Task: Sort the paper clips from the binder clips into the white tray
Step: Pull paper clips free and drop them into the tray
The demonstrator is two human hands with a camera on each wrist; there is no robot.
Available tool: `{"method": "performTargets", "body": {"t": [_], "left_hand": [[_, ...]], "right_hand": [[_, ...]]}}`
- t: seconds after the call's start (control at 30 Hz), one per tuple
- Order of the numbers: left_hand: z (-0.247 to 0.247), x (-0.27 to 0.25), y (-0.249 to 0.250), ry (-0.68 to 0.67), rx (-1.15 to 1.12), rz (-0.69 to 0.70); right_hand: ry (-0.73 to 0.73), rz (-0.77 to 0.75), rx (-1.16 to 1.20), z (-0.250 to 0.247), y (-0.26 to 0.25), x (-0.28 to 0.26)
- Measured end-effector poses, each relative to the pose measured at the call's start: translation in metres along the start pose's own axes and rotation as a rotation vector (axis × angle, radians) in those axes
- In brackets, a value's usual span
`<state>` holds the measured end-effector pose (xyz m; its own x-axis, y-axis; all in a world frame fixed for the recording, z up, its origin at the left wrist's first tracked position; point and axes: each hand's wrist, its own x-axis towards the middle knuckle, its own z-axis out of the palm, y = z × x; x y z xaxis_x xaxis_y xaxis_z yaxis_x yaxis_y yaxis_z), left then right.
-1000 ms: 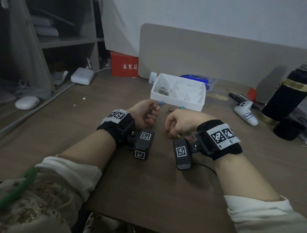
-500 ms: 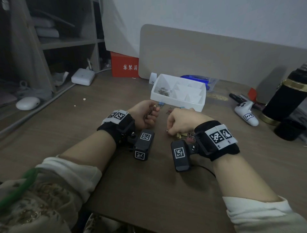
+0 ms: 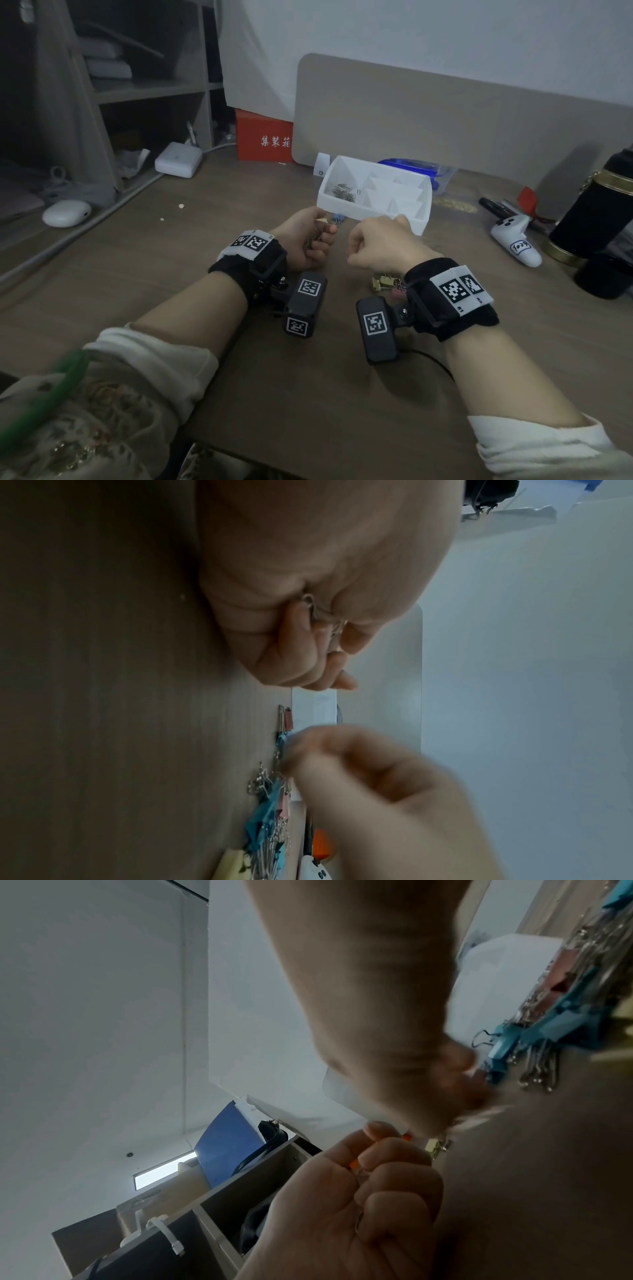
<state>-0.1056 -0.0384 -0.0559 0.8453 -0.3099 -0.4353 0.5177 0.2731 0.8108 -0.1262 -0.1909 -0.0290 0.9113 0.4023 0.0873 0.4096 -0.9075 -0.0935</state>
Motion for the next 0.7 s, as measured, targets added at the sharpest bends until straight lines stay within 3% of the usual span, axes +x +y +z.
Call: {"method": "performTargets", "body": {"t": [0.13, 0.2, 0.47, 0.6, 0.7], "left_hand": [[0.0, -0.001, 0.0, 0.011, -0.008, -0.011], [-0.001, -0.002, 0.001, 0.011, -0.017, -0.016], [-0.01, -0.006, 0.009, -0.039, -0.062, 0.009], [-0.011, -0.005, 0.009, 0.065, -0.124, 0.079], [-0.012, 0.0, 0.009, 0.124, -0.244, 0.141]], "right_hand": [[0.35, -0.044, 0.155, -0.014, -0.008, 0.002], [0.407, -0.064, 0.186, -0.017, -0.013, 0.005], [0.292, -0.107, 0.216, -0.01, -0.039, 0.03], [0.173, -0.121, 0.322, -0.008, -0.039, 0.042], [0.231, -0.081, 0.447, -0.005, -0.029, 0.049]]}}
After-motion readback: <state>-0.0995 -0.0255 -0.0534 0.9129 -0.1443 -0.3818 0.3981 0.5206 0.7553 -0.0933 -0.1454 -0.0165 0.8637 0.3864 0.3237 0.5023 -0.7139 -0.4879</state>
